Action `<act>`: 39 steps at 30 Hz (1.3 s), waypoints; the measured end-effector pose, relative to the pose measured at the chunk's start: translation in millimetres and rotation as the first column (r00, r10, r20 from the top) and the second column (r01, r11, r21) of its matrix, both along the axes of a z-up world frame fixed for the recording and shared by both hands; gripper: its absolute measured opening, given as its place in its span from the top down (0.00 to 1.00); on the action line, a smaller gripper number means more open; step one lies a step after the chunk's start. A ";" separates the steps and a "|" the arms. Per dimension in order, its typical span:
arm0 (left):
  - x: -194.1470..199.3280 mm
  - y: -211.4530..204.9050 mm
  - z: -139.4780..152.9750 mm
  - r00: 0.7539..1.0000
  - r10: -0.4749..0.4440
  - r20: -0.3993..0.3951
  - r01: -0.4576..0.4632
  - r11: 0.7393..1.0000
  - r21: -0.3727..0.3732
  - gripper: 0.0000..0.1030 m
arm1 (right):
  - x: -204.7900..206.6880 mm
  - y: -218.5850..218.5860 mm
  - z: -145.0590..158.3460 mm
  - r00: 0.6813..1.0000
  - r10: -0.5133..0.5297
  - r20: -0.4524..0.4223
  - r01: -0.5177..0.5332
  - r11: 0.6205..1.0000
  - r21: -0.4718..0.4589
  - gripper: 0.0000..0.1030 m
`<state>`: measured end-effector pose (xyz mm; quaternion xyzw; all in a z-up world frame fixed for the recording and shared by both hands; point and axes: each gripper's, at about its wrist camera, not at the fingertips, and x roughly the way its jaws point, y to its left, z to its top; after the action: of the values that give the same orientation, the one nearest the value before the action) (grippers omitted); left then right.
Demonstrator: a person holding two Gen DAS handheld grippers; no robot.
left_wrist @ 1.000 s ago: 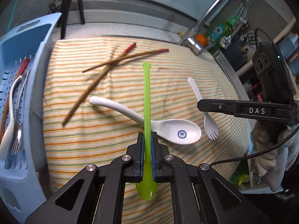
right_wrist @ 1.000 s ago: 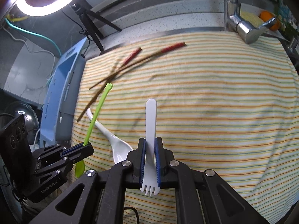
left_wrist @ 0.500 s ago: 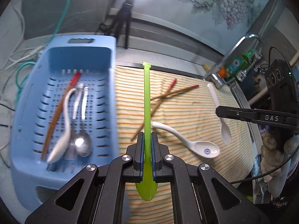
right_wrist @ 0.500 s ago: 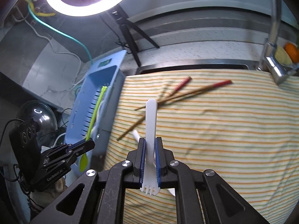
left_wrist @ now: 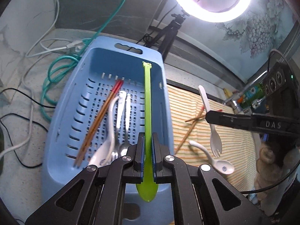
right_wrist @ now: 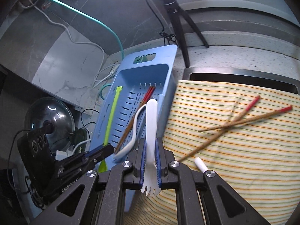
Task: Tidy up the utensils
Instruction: 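Carry the green spoon and white fork into the blue basket and open both tools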
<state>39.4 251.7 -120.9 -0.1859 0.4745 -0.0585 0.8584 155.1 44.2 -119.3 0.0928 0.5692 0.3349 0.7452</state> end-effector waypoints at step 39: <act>-23.8 -14.1 10.1 0.995 0.098 0.001 -0.098 0.995 0.017 0.73 | 15.6 -28.4 14.7 0.996 0.078 0.050 -0.077 0.997 -0.012 0.71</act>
<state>15.7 237.7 -110.8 -0.2017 0.4654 -0.0123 0.8617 170.8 15.8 -104.6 0.0585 0.5550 0.3630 0.7462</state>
